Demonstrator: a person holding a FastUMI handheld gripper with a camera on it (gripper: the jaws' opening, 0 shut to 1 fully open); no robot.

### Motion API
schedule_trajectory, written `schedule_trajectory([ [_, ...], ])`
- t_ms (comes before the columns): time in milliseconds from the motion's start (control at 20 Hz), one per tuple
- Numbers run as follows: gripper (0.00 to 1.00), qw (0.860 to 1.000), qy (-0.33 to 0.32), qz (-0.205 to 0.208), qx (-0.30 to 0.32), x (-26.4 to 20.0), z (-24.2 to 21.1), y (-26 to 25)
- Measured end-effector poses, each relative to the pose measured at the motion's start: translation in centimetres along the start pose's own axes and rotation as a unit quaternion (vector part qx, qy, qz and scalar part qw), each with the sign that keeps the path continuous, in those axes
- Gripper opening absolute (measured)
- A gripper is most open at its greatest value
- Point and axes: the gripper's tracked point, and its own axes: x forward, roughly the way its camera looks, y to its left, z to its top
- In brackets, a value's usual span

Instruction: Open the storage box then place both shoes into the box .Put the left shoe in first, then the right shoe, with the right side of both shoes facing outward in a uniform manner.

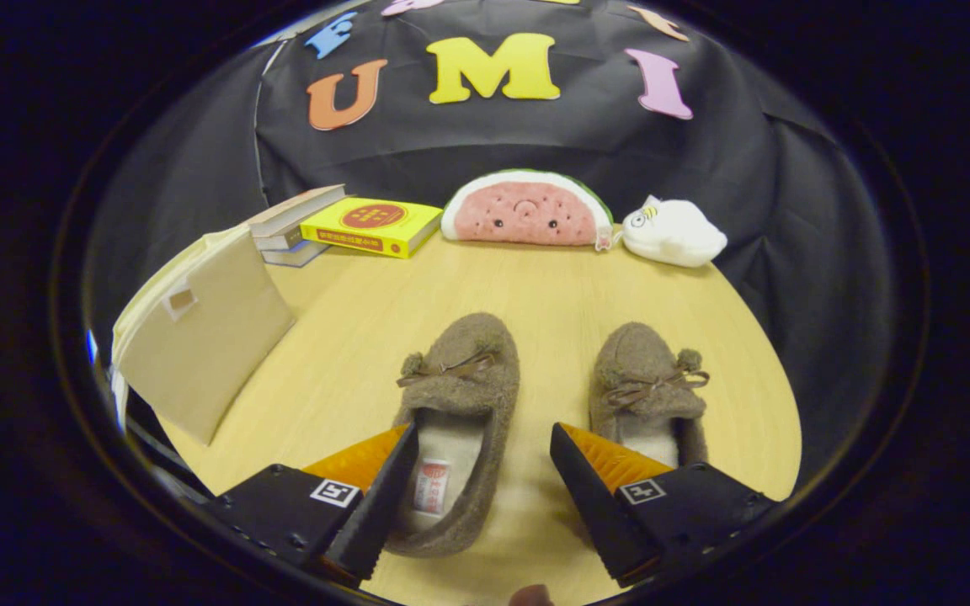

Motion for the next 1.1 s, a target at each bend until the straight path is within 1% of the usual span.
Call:
schedule_trajectory([
  [50, 0.90, 1.000, 0.009, 0.008, 0.020, 0.4, -0.2, 0.2],
  [100, 0.81, 0.999, 0.015, 0.014, 0.037, 0.8, -0.4, 0.2],
  [200, 0.61, 0.998, 0.025, 0.018, 0.057, 1.5, -0.9, 0.1],
  [300, 0.41, 0.997, 0.032, 0.016, 0.063, 1.7, -1.5, -0.1],
  [400, 0.21, 0.998, 0.024, 0.002, 0.064, 1.8, -1.0, -0.6],
  [450, 0.06, 0.997, 0.025, 0.005, 0.068, 1.7, -1.2, -0.4],
  [500, 0.06, 0.997, 0.020, 0.008, 0.076, 1.6, -0.8, -0.3],
  [550, 0.01, 0.996, 0.020, 0.014, 0.088, 1.5, -1.2, 0.0],
  [650, 0.00, 0.993, 0.018, 0.028, 0.113, 0.8, -0.7, 0.7],
  [850, 0.00, 0.991, 0.006, 0.046, 0.129, -0.5, 0.5, 3.1],
  [950, 0.00, 0.988, 0.001, 0.061, 0.143, -1.5, 1.5, 5.1],
  [1050, 0.00, 0.983, 0.000, 0.084, 0.163, -3.0, 2.6, 8.0],
  [1100, 0.00, 0.981, -0.001, 0.097, 0.170, -3.5, 4.5, 9.6],
])
